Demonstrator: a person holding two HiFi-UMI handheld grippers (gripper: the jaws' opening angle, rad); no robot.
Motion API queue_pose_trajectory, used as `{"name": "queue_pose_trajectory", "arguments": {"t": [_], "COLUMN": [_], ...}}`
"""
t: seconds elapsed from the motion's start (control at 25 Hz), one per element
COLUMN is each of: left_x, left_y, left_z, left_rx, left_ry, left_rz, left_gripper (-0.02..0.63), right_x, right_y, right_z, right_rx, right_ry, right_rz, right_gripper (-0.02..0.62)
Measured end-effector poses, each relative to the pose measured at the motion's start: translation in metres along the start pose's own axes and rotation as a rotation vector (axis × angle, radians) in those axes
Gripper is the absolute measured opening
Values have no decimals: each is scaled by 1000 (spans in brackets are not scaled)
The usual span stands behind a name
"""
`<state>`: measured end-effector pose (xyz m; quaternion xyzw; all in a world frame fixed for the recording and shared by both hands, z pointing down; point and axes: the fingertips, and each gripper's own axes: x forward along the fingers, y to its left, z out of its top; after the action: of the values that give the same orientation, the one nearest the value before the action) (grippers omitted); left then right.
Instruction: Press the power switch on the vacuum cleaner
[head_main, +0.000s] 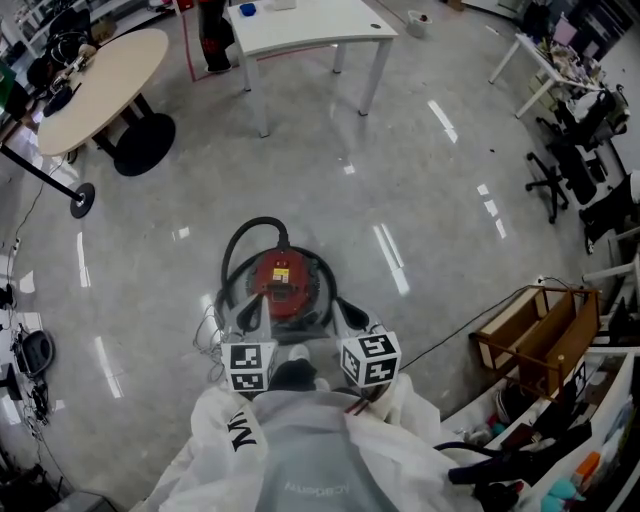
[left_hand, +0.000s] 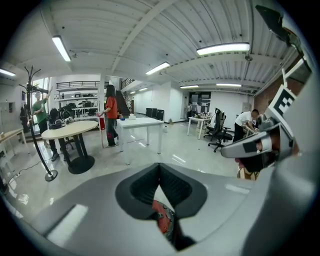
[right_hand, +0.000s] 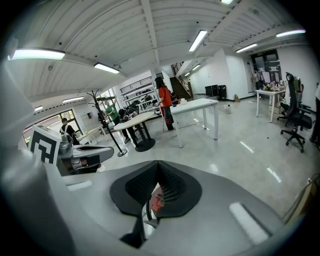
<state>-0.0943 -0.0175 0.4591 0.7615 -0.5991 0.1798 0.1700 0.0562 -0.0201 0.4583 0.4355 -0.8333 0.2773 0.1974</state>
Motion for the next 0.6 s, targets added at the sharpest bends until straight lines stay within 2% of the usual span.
{"name": "queue_pose_trajectory", "arguments": {"t": [0.6], "left_x": [18], "left_y": [29], "left_z": [28], "left_rx": [-4], "left_ry": [-23], "left_rz": [8], "left_gripper": [0], "right_x": [23], "right_y": [1], "right_z": [38], "right_rx": [-17], "right_ry": [-18], "right_rz": [-10], "right_gripper": [0]}}
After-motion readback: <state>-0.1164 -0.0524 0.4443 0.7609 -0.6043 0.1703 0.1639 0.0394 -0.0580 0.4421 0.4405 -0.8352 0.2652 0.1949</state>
